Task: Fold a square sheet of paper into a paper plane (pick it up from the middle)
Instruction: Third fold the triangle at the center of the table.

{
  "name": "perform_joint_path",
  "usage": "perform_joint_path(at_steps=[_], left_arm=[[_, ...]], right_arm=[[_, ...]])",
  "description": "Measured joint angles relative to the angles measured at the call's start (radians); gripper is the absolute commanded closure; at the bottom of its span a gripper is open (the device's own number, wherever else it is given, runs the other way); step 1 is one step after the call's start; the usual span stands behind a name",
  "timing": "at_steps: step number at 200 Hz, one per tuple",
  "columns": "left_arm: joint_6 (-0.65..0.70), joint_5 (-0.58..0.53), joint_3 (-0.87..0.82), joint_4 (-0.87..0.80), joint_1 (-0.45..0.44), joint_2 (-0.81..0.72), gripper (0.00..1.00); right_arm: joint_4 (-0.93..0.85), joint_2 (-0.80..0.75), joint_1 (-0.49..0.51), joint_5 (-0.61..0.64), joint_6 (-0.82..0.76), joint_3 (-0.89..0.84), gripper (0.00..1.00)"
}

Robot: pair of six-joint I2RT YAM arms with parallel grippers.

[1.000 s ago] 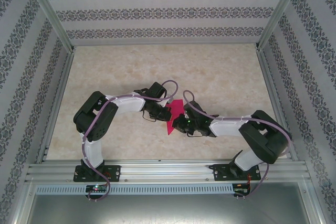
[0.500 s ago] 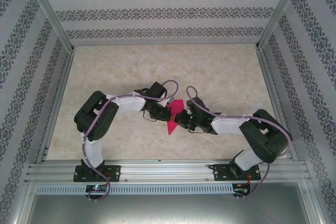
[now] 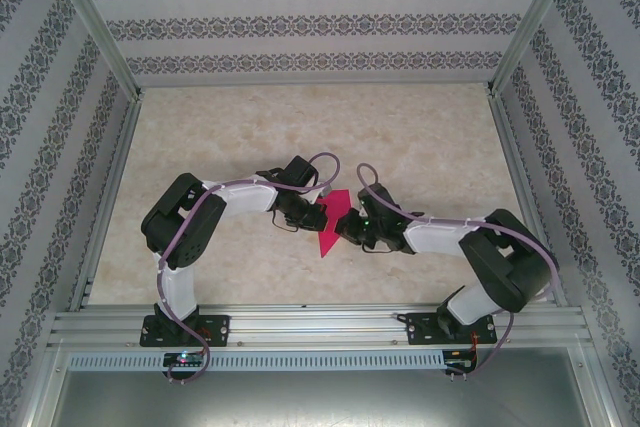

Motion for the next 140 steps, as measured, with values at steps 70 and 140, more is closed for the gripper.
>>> perform_joint_path(at_steps=[70, 140], left_arm=[[0.000, 0.000, 0.000, -0.001, 0.000, 0.000, 0.96], [0.004, 0.000, 0.001, -0.002, 0.000, 0.000, 0.96]], right_arm=[[0.005, 0.025, -0.051, -0.027, -0.032, 0.035, 0.90], [0.016, 0.103, -0.065, -0.029, -0.036, 0.037, 0.90]])
